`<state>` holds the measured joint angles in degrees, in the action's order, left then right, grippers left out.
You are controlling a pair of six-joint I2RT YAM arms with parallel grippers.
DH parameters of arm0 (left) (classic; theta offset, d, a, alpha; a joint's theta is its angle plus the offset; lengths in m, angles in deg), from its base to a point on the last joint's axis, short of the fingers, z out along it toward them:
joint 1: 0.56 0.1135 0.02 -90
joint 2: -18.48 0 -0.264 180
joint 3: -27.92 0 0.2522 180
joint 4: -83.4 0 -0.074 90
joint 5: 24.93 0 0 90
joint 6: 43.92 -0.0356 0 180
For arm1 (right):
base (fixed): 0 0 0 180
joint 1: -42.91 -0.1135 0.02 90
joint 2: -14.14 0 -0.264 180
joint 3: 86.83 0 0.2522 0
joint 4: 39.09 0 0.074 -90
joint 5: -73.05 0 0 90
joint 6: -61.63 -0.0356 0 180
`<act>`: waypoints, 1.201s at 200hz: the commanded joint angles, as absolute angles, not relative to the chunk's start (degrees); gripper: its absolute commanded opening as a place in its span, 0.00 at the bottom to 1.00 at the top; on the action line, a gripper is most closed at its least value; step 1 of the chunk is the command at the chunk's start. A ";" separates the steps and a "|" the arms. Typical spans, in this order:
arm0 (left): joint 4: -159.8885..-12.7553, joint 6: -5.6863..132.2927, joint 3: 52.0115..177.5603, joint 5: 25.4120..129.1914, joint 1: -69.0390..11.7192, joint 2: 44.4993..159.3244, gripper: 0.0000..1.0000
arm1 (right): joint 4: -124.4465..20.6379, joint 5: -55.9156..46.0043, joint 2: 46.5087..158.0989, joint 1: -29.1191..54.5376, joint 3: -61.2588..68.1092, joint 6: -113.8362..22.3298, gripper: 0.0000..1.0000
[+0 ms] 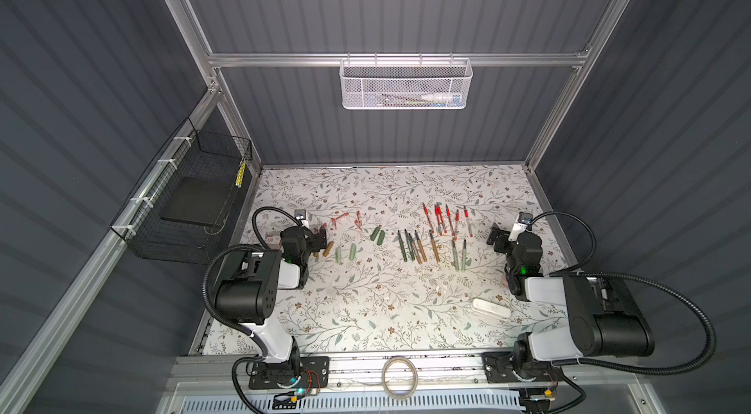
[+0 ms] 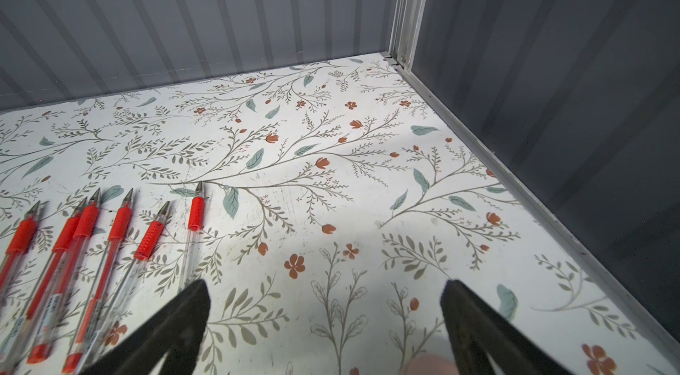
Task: Remove pen caps from pens
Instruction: Reset both arms
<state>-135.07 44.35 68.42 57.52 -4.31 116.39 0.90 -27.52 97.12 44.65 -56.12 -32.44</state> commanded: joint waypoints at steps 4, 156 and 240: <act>-135.11 44.94 68.88 56.74 -3.99 116.98 1.00 | 1.95 -27.31 96.84 44.72 -54.80 -33.05 0.99; -137.01 46.09 68.14 52.63 -4.34 117.01 1.00 | 1.99 -27.31 96.76 44.77 -54.89 -33.00 0.99; -137.05 46.11 68.03 52.97 -4.25 116.91 1.00 | 1.99 -27.31 96.71 44.77 -54.92 -33.05 0.99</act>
<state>-137.21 45.26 68.29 53.65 -4.35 117.51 0.88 -27.41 97.12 44.65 -55.90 -32.47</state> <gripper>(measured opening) 0.997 0.989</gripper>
